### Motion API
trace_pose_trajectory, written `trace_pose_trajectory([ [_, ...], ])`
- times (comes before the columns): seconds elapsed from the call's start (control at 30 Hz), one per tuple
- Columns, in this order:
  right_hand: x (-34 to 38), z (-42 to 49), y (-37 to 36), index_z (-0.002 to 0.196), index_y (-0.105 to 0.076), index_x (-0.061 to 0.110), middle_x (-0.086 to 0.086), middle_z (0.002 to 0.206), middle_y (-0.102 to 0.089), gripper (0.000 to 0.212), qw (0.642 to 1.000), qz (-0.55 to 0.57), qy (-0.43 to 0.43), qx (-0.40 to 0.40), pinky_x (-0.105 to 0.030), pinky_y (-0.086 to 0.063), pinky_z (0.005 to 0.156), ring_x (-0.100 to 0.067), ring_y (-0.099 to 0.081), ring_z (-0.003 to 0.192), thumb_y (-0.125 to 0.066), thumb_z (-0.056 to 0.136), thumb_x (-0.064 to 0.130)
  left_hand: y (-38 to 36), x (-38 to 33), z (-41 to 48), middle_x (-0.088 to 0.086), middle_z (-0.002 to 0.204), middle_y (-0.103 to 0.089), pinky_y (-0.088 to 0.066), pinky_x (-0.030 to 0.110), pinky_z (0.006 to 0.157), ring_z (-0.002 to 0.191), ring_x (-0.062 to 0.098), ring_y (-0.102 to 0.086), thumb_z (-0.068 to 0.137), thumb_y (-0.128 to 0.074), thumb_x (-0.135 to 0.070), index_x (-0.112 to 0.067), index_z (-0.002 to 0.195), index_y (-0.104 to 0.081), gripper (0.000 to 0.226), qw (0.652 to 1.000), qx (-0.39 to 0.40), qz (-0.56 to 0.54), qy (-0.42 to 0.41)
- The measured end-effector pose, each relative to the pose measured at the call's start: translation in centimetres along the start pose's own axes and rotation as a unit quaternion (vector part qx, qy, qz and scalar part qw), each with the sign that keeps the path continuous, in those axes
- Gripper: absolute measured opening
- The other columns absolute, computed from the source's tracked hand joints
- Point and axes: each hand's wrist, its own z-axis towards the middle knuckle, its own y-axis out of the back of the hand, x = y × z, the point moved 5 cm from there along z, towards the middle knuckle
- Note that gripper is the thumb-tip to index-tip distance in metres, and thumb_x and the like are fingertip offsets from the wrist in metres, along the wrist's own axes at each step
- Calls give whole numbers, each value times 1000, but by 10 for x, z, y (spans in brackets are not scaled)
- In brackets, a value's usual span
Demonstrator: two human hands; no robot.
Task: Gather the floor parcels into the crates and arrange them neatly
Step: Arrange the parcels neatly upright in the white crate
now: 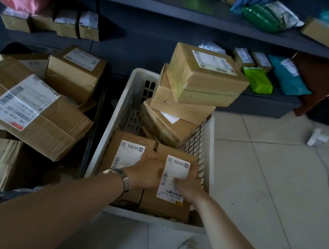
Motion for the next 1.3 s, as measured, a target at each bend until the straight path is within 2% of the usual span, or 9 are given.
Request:
trace_pose_trajectory([
  [0.13, 11, 7, 5, 156, 16, 17, -15, 164, -4, 99, 996, -93, -14, -10, -38, -33, 113, -34, -17, 149, -61, 95, 28, 3, -12, 1, 15, 109, -59, -46, 43, 97, 111, 27, -51, 95, -49, -12, -7, 108, -66, 22, 998, 35, -57, -9],
  [0.23, 39, 15, 35, 155, -19, 18, -14, 157, -17, 81, 997, 8, -10, -74, -38, -47, 96, -37, -41, 134, -62, 90, 40, 46, -4, 14, 5, 70, -54, -44, 33, 61, 67, 20, -51, 95, -44, -16, -10, 73, -61, 28, 983, -99, -140, 62],
  [0.37, 85, 21, 96, 122, -50, 10, -12, 116, -52, 53, 962, 185, 63, -192, -39, -44, 85, -23, -52, 95, -63, 81, 40, 117, 19, 27, 5, 82, -66, -53, 33, 73, 76, 19, -62, 93, -55, -21, -10, 88, -68, 18, 898, -231, -354, 124],
  [0.57, 131, 41, 182, 145, -38, 10, -14, 149, -41, 54, 826, 409, 51, -385, -38, -37, 101, -33, -47, 129, -45, 101, 42, 193, 16, 44, 0, 88, -57, -44, 27, 70, 77, 12, -53, 98, -48, -28, -17, 112, -58, 21, 801, -279, -523, 87],
  [0.7, 147, 68, 183, 152, -30, 30, -9, 156, -37, 86, 847, 483, 62, -214, -60, -26, 112, -34, -36, 141, -40, 83, 81, 211, 6, 70, -3, 126, -54, -42, 32, 95, 113, 16, -51, 92, -48, -57, -25, 140, -43, 58, 813, -255, -521, 51],
  [0.9, 166, 90, 154, 145, -45, 30, -7, 125, -62, 90, 861, 494, 124, -13, -63, -41, 93, -31, -58, 113, -41, 76, 88, 198, 0, 99, 7, 144, -51, -30, 44, 115, 129, 27, -49, 56, -45, -96, -28, 140, -50, 109, 850, -157, -502, 16],
  [1.07, 178, 90, 149, 140, -49, 27, -10, 127, -57, 86, 899, 428, 90, -11, -65, -39, 102, -33, -55, 115, -49, 76, 83, 211, 8, 96, 2, 154, -36, -30, 54, 112, 141, 25, -34, 39, -45, -103, -36, 143, -42, 123, 831, -198, -518, 32],
  [1.17, 185, 80, 153, 139, -51, 27, -15, 133, -58, 82, 909, 401, 101, 43, -68, -37, 103, -37, -57, 121, -52, 75, 79, 226, 2, 77, 2, 151, -39, -42, 56, 101, 132, 29, -43, 41, -35, -105, -46, 147, -27, 122, 870, -167, -462, 33],
  [1.3, 191, 43, 170, 133, -55, 27, -16, 134, -62, 71, 916, 345, 135, 152, -70, -36, 103, -39, -61, 120, -49, 78, 72, 256, 4, 39, 4, 130, -55, -49, 56, 92, 117, 31, -53, 69, -26, -94, -38, 133, -53, 89, 893, -119, -435, 1],
])
